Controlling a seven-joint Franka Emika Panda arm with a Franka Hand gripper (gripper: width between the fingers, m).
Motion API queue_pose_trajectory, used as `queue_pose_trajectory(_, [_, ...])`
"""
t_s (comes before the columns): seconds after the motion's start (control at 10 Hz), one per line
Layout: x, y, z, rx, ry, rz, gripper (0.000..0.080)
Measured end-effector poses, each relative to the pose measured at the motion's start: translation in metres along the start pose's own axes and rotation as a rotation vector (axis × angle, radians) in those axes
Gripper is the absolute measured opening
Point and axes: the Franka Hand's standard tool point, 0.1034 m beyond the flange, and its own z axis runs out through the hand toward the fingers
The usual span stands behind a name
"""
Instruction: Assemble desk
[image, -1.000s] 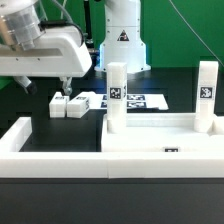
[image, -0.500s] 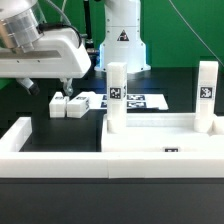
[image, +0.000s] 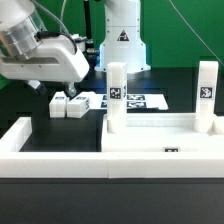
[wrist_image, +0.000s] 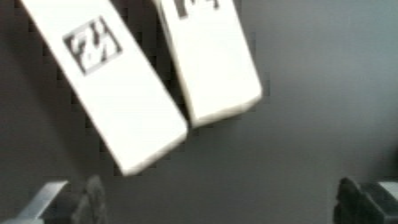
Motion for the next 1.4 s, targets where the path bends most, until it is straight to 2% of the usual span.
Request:
queue_pose_trajectory(0.1, [0.006,0.001,-0.001,0.0,-0.046,0.003,0.0648])
queue_pose_trajectory(0.2, [0.0,0.0,0.001,0.009,-0.14,0.009,0.0648])
queue_pose_trajectory(0.3, [0.001,-0.001,0.002,-0.001,-0.171,0.004,0.0648])
queue_pose_trajectory(0.4, [-0.008,0.0,0.005,0.007,-0.263,0.009,0.0648])
queue_pose_trajectory(0.5, [-0.007,0.003,0.007,0.009,-0.335,0.016,0.0648])
queue_pose_trajectory(0.6, [-0.006,0.001,0.007,0.006,-0.38,0.015,0.0648])
queue_pose_trajectory(0.7, [-0.014,-0.003,0.008,0.004,-0.459,0.015,0.0648])
queue_pose_trajectory(0.8, [-0.017,-0.005,0.011,-0.011,-0.516,0.01,0.0648])
queue_pose_trajectory(1.1, [-0.016,0.003,0.021,-0.014,-0.635,0.028,0.0648])
queue_pose_trajectory(1.2, [-0.017,0.002,0.024,-0.043,-0.648,0.047,0.0648])
queue_pose_trajectory(1.4, [-0.017,-0.004,0.031,-0.066,-0.643,0.061,0.0648])
